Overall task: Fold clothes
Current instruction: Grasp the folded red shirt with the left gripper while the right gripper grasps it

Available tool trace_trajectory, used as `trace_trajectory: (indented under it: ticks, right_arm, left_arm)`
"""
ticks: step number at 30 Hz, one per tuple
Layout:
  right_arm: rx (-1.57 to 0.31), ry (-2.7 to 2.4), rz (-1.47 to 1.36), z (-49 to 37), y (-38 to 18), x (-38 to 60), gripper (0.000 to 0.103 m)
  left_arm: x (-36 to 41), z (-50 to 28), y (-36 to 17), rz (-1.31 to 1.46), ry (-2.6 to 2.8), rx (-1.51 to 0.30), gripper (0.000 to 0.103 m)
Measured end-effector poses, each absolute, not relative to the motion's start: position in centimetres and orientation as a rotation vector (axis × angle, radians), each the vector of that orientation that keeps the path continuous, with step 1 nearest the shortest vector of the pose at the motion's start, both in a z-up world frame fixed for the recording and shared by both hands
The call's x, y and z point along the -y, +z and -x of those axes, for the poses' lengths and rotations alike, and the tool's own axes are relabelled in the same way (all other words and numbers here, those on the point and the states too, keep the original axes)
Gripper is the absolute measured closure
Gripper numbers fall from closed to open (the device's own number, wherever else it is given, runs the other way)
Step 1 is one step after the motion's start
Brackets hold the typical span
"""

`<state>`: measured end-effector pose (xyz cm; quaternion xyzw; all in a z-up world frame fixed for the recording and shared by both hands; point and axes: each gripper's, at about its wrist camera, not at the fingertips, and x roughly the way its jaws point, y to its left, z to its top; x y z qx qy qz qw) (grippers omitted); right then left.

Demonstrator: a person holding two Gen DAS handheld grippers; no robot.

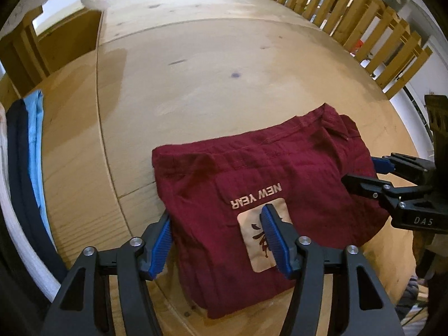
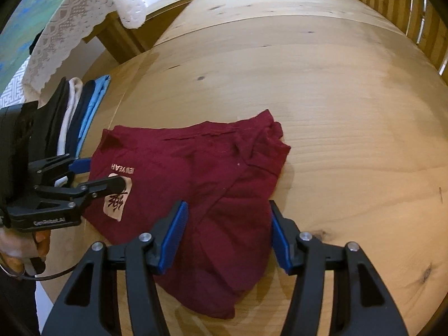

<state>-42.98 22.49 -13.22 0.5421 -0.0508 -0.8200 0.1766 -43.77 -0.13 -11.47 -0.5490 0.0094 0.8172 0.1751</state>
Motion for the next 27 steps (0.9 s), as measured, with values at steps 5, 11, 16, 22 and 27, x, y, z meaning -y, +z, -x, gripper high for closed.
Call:
trace_trajectory:
  ticks: [5,11,16,22,27]
  right_arm:
    - [0.212,-2.304,-1.495,43.0,-13.3,-23.2,0.075]
    - [0.260,-2.295,-1.451,42.4,-11.7,-23.0,0.085]
    - [0.239,-2.303,-1.356,40.8,-8.5,-21.6,0.086]
    - [0.159,-2.295,-1.262,39.1,-4.3,-18.2,0.086]
    - [0.074,-2.263,-1.168,38.1,0.0,-13.0,0.086]
  left_arm:
    - [1.8,43.7,-11.6,1.508,2.294,0.155,0.079]
    - [3.4,42.5,-10.6,1.445,2.273,0.251,0.092]
    - [4.9,41.1,-9.1,1.391,2.270,0.314,0.093]
    - [6.1,39.4,-6.6,1.315,2.307,0.326,0.093]
    - [10.3,37.3,-2.3,1.212,2.388,0.334,0.094]
